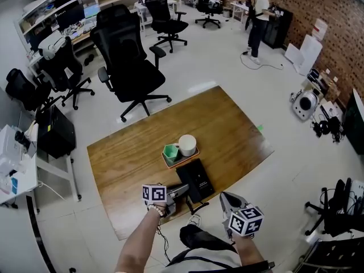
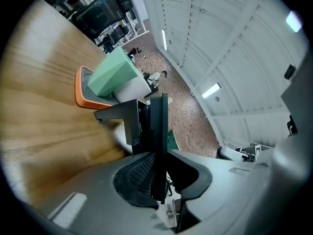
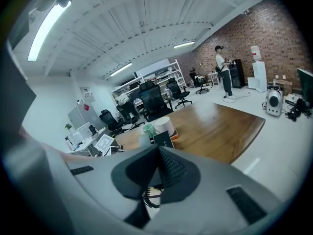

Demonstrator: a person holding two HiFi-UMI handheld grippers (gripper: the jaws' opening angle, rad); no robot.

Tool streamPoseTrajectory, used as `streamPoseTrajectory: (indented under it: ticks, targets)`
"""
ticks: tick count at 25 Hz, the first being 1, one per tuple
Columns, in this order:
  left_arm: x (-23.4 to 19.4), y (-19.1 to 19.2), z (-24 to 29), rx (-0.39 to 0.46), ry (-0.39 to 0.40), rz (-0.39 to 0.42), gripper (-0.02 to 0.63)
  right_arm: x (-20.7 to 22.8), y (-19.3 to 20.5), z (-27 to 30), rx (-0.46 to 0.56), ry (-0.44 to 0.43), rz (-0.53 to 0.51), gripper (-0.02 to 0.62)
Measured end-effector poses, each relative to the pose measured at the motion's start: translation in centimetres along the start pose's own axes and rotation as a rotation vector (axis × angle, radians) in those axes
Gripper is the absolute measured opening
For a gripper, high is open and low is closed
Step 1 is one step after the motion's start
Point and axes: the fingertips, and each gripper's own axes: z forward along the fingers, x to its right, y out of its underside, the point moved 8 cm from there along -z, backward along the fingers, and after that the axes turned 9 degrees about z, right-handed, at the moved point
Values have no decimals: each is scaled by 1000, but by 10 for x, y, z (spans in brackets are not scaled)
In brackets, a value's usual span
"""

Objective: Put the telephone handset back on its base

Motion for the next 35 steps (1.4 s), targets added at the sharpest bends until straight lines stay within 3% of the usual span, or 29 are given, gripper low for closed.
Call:
streamPoseTrajectory:
  ticks: [9, 21, 22, 24, 26, 31, 35]
  targets:
    - [-11, 1, 5, -7, 53, -45, 69, 5, 0, 10, -23, 7, 10, 11]
    - [-26, 11, 4, -6, 49, -117, 75, 10, 4, 10, -35, 16, 14, 11]
    - [-27, 11, 4, -13, 29, -124, 79, 9, 4, 10, -37, 14, 13, 9]
    - [-29, 14, 3, -28, -43, -123, 169, 8, 4, 10, -40, 9, 12, 9]
    - [-27, 15, 1, -28, -126, -87, 206, 5, 5, 9, -43, 0, 11, 9]
    - [-12, 15, -15, 24, -294, -20, 202, -3, 4, 8, -36, -29, -1, 9]
    - [13, 19, -48, 123, -339, -1, 202, -7, 4, 2, -23, -51, -8, 9]
